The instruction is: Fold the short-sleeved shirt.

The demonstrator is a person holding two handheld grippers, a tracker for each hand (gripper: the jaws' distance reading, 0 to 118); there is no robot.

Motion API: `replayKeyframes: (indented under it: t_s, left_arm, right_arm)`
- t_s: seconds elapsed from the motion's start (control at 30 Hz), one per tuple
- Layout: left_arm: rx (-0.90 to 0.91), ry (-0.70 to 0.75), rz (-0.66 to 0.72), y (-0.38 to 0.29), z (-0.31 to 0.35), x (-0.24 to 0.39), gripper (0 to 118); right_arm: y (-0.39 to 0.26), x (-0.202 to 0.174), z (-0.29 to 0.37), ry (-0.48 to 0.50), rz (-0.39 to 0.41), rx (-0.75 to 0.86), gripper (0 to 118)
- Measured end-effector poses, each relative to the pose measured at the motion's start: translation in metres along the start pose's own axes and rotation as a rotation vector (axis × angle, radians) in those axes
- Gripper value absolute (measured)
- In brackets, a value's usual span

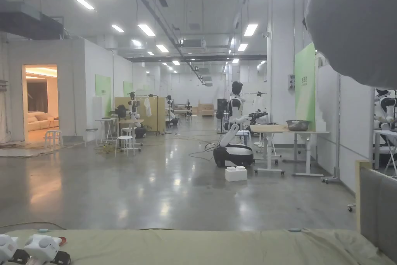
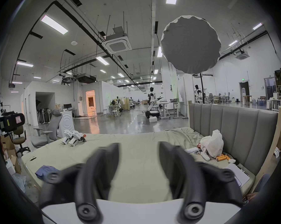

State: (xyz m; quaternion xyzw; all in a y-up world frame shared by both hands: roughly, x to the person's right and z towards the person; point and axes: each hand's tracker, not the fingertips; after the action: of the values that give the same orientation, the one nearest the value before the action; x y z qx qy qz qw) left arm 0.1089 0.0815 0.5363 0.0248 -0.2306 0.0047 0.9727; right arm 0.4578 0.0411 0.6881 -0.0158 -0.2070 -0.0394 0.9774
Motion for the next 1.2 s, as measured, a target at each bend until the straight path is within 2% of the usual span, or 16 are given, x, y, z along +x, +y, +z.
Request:
replayKeyframes:
  t_s: [0.03, 0.1, 0.17, 0.2, 0.27, 0.37, 0.63, 0.8, 0.97, 1.2]
  left_arm:
    - [0.012, -0.001, 0.008, -0.001, 0.001, 0.000, 92]
    - [0.018, -0.001, 0.015, 0.001, 0.001, -0.001, 100]
    - [0.019, -0.004, 0.011, 0.002, -0.001, 0.000, 118]
    - [0.021, -0.001, 0.008, 0.002, -0.001, 0.000, 118]
    - [0.038, 0.003, 0.010, 0.002, 0.000, 0.002, 118]
    - [0.028, -0.016, -0.010, 0.002, -0.001, 0.004, 118]
    - [0.002, -0.014, -0.014, 0.000, -0.005, 0.007, 118]
    - [-0.003, -0.009, -0.005, 0.000, -0.007, 0.007, 118]
    - [-0.008, -0.004, 0.011, -0.002, -0.007, 0.005, 118]
    - [-0.021, -0.042, 0.008, -0.010, -0.009, 0.004, 118]
  right_arm:
    - [-0.001, 0.000, 0.000, -0.001, 0.005, 0.004, 83]
    - [-0.001, -0.001, 0.000, 0.002, 0.012, 0.011, 88]
    - [-0.001, -0.001, -0.001, 0.018, 0.008, 0.009, 93]
    - [-0.001, -0.001, -0.002, 0.022, 0.008, 0.007, 98]
    - [-0.001, -0.003, -0.005, 0.024, 0.014, 0.001, 117]
    - [0.000, -0.004, -0.004, 0.020, 0.040, 0.022, 118]
    - [0.000, -0.001, -0.002, 0.030, -0.003, 0.015, 118]
    - [-0.002, -0.001, 0.001, 0.017, 0.009, 0.032, 118]
    - [-0.002, -0.004, 0.001, 0.055, 0.022, 0.025, 118]
    - [-0.005, -0.008, -0.004, 0.055, 0.030, 0.015, 118]
